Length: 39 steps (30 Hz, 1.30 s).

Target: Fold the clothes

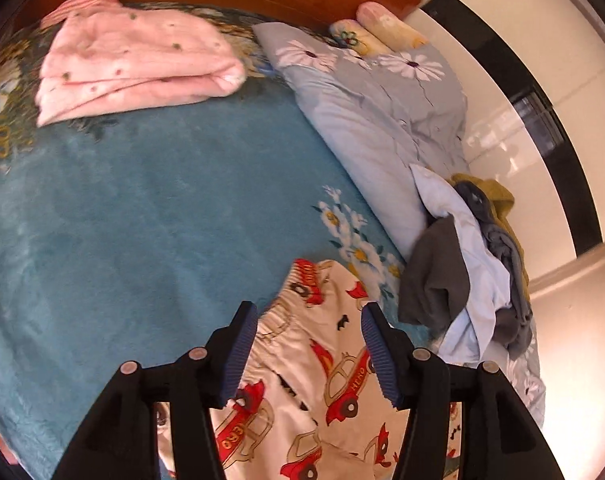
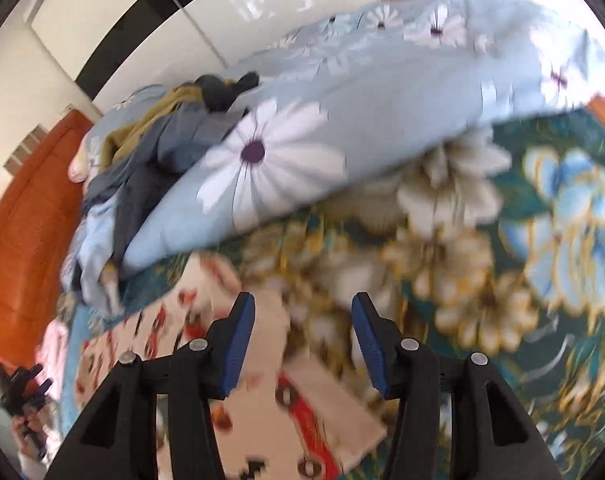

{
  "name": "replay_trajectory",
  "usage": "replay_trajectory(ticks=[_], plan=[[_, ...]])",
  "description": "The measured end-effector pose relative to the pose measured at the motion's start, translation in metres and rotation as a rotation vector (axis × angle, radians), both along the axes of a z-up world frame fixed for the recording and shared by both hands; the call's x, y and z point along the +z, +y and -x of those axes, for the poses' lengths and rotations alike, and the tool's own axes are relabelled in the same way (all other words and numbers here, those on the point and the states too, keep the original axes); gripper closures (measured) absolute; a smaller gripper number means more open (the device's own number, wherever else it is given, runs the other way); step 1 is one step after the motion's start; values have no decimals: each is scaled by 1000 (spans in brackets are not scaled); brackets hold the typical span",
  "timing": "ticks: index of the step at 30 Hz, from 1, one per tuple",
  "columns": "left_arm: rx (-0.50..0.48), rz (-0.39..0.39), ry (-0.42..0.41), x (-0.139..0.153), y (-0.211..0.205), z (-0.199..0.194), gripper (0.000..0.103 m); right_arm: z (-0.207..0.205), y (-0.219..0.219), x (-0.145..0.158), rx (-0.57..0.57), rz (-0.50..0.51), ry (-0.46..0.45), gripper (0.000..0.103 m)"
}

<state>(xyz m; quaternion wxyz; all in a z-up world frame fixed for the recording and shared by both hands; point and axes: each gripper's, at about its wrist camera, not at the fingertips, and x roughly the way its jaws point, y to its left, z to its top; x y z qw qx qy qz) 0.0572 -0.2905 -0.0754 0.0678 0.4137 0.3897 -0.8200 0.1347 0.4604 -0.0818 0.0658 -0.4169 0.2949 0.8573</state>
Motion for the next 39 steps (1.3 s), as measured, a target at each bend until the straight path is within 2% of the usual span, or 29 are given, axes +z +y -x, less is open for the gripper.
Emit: replay_trajectory(ticks=[2,4,7,10,12,13,15,18,21,26,28,31,35,37,38,39], plan=[[31,-62,8,-7,-9,-10,45,-12,-14,-15,51,32,-2,51],[43,-91,14,-10,-12,-17,45,-16,-25,-25,66,48,16,51],[38,-82,13,-10,-10,-25,45,-8,-37,-34,70,80,37,51],[37,-61,20,-10,-8,-34,45,7,-46,-33,70,-3,2,51],[41,-69,7,-13,-7,-39,45,15,-44,-42,49,5,4,53],[41,-79,3,-15,-8,-42,45,18,-40,-49,26,30,-1,58],[45,-87,-3,-16,-10,-47,45,20,-30,-57,-26,101,-8,92],[57,-63,3,-12,-17,-57,45,18,-18,-41,-32,213,65,95],[67,-39,4,-8,-23,-65,45,31,8,-26,-50,213,23,96],[82,-55,-2,-11,-28,-73,45,52,51,-2,-82,210,-52,96],[89,-61,-5,-13,-29,-78,45,57,64,-13,-154,174,-94,96],[101,-29,-10,-14,-32,-93,45,52,70,-20,-188,182,-77,96],[116,-31,-44,-34,-37,-116,45,26,53,-10,-62,156,-36,92],[110,-53,-64,-48,-37,-126,45,-1,44,-10,-21,136,-38,81],[101,-61,-74,-55,-35,-128,45,-15,42,-15,-21,155,-41,71],[92,-69,-85,-62,-33,-130,45,-30,40,-19,-23,176,-44,66]])
